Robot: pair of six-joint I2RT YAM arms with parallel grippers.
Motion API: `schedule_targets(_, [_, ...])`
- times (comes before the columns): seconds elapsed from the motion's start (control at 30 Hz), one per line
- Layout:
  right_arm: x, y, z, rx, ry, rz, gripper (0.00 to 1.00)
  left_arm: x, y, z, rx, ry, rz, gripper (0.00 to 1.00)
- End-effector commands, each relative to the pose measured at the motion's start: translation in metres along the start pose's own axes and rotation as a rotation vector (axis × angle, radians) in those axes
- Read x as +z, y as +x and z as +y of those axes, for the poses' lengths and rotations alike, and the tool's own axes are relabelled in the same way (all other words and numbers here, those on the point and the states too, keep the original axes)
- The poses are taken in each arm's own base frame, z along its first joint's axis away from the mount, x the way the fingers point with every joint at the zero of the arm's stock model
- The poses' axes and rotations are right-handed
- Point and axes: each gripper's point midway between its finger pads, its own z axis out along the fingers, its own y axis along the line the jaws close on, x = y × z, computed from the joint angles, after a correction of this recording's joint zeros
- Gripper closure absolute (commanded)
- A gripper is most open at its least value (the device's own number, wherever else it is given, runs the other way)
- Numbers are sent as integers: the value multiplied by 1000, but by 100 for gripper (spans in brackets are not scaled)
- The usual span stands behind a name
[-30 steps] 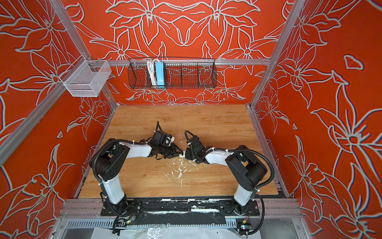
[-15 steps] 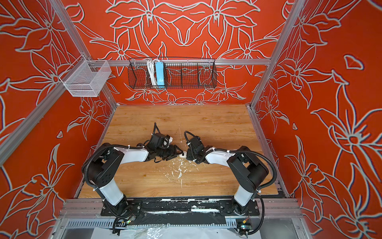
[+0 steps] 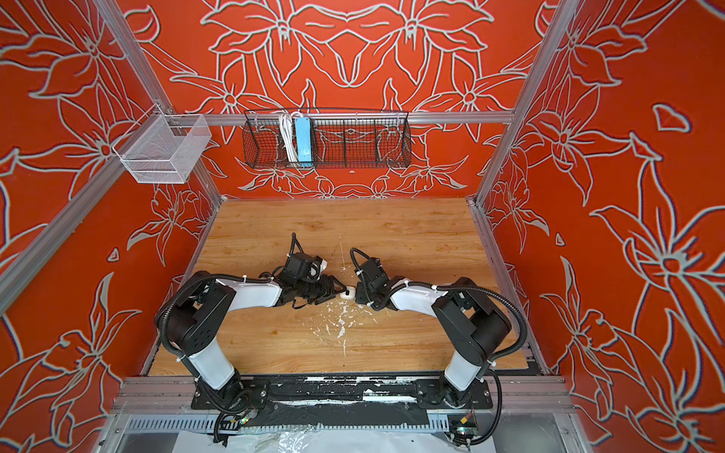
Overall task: Insert wireless bluetooth earbuds into charging case
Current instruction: Pick up the charging case from the center of the table.
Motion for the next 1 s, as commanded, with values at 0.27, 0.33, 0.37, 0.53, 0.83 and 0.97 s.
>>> schedule_targets(0.27, [19, 32, -15, -21, 59, 141, 88, 13, 5, 9, -35, -19, 48, 39])
schedule_targets(0.33, [23, 33, -12, -30, 62, 159, 87, 14, 6, 7, -32, -9, 52, 41])
schedule_targets(0.37, [25, 34, -10, -33, 62, 170, 88, 15, 6, 7, -33, -8, 53, 41])
schedule_targets(0.53, [29, 37, -8, -34, 62, 186, 88, 16, 7, 7, -27, -6, 59, 46])
schedule_targets(0.83, [32, 44, -8, -48, 82, 206, 89, 21, 8, 4, -28, 35, 65, 52])
schedule_targets(0.97, [35, 48, -6, -53, 83, 216, 89, 21, 8, 2, -22, 59, 56, 52])
